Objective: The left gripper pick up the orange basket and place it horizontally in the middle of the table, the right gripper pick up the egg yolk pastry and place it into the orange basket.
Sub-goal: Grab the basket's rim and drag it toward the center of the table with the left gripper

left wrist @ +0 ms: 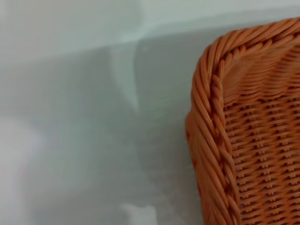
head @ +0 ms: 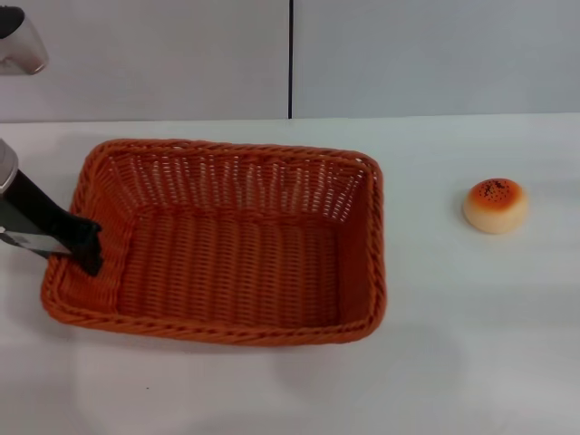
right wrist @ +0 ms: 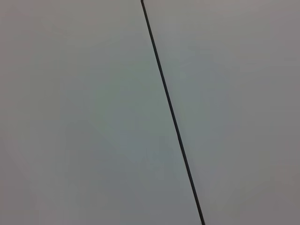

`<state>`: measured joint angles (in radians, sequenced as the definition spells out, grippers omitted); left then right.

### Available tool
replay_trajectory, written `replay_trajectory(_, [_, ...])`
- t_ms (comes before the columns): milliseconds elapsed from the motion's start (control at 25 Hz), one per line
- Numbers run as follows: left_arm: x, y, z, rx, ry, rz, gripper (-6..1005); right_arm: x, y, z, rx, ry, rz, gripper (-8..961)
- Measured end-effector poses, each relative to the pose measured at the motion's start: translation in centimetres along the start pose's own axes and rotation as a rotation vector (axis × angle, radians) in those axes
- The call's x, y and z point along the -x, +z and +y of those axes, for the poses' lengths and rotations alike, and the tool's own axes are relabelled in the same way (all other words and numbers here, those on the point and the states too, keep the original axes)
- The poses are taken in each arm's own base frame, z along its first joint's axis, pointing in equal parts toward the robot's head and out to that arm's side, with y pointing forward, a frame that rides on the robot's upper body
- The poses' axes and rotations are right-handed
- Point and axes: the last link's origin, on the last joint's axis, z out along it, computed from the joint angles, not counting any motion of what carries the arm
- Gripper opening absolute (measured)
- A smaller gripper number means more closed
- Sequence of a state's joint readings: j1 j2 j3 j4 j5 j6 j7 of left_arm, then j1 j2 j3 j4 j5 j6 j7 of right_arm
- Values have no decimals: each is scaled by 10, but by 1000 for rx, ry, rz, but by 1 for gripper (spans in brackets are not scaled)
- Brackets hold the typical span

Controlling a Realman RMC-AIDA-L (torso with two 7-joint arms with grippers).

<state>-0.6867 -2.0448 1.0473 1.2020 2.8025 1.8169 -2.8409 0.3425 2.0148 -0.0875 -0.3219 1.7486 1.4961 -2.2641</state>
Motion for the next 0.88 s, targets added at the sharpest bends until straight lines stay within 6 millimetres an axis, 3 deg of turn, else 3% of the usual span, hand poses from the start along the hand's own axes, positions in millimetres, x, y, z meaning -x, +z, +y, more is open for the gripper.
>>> replay_trajectory(880, [3,4,13,28,36,-26,125,-1,5,3,1,6,-6,692])
